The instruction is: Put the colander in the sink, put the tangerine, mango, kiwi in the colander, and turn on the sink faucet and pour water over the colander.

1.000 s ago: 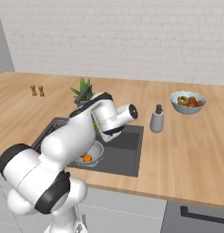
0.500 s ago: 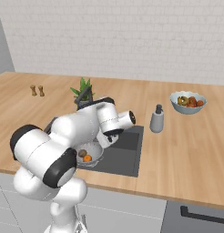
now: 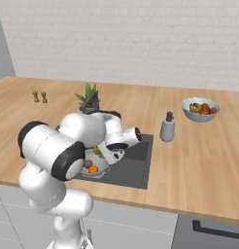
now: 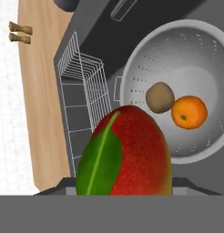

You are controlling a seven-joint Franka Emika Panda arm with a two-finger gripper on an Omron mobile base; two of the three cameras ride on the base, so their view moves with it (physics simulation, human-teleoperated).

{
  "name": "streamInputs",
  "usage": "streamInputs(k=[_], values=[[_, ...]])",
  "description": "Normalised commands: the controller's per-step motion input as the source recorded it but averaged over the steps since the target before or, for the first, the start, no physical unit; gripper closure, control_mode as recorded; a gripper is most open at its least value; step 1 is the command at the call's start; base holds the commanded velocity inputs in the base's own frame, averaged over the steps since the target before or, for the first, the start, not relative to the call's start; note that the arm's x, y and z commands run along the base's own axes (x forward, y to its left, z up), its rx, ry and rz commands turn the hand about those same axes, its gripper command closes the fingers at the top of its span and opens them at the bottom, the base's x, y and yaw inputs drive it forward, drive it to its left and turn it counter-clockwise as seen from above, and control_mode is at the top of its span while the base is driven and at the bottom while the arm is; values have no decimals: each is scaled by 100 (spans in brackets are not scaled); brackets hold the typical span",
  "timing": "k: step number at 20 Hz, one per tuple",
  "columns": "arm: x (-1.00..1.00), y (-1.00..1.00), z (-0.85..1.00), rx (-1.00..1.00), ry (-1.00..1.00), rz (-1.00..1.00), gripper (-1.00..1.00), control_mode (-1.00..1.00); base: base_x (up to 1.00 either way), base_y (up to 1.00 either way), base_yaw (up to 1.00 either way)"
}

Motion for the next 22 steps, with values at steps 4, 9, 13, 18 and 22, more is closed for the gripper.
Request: streamInputs(k=[4, 9, 13, 18, 22], values=[[17, 12, -34, -1, -12, 0, 100, -100, 0, 0, 0], [21, 12, -36, -3, -10, 0, 100, -100, 0, 0, 0], [59, 0, -30, -2, 0, 0, 100, -100, 0, 0, 0], [62, 0, -22, -2, 0, 0, 100, -100, 0, 0, 0], [3, 8, -32, -9, -3, 0, 100, -100, 0, 0, 0]])
